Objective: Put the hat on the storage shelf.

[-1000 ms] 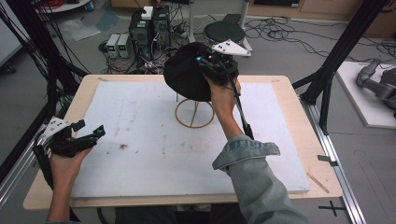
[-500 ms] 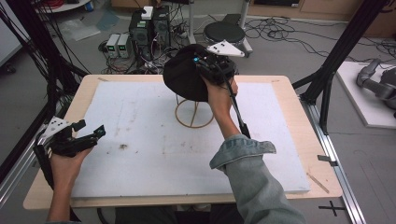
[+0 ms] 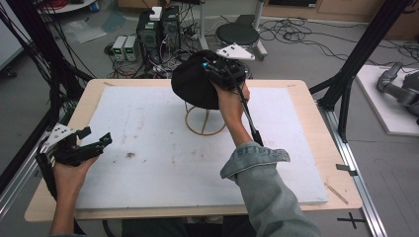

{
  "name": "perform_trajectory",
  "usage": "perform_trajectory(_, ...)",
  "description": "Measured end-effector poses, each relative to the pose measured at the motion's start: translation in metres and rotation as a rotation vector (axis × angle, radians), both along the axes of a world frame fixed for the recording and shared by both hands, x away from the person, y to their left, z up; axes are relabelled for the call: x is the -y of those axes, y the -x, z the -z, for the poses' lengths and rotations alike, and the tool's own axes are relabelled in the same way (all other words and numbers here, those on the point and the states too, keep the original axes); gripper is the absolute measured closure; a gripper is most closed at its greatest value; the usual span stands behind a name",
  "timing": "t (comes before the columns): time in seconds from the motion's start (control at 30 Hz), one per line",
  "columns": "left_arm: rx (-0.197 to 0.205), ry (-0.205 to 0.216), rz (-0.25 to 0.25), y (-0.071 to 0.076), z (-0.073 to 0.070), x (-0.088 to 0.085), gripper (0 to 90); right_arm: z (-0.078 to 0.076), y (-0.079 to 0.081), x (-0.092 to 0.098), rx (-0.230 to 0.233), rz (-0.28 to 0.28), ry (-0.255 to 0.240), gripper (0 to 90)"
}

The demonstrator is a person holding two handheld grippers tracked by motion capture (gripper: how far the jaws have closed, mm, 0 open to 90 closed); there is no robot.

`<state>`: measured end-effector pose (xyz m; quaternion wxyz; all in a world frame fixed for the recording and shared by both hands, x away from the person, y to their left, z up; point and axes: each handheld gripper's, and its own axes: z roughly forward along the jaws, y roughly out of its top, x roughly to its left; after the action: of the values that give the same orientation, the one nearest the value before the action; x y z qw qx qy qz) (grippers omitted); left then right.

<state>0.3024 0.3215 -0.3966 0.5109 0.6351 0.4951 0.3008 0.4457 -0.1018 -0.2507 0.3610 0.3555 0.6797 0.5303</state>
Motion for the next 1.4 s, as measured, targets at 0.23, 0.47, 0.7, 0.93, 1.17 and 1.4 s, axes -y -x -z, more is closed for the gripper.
perform_trajectory(0.23, 0.001, -0.001, 0.000, 0.000, 0.000, 0.000, 17.8, 0.001, 0.000, -0.001, 0.003, 0.002, 0.022, 54.6)
perform_trajectory(0.47, 0.000, -0.001, 0.000, 0.000, 0.000, 0.000, 17.8, 0.000, 0.001, -0.001, 0.013, 0.009, 0.030, 49.2)
perform_trajectory(0.7, -0.001, 0.000, -0.002, 0.001, 0.000, -0.001, 17.8, -0.005, 0.004, 0.003, 0.030, 0.011, 0.028, 45.4)
perform_trajectory(0.93, -0.001, 0.000, -0.002, 0.001, 0.000, 0.000, 17.8, -0.011, 0.010, 0.019, 0.041, 0.027, 0.026, 40.9)
perform_trajectory(1.17, 0.000, -0.003, -0.001, 0.000, 0.000, 0.001, 17.8, -0.007, 0.018, 0.046, 0.041, 0.055, 0.022, 34.4)
perform_trajectory(1.4, -0.003, -0.008, 0.004, -0.001, 0.000, 0.003, 17.8, 0.003, 0.035, 0.079, 0.043, 0.088, 0.009, 31.0)
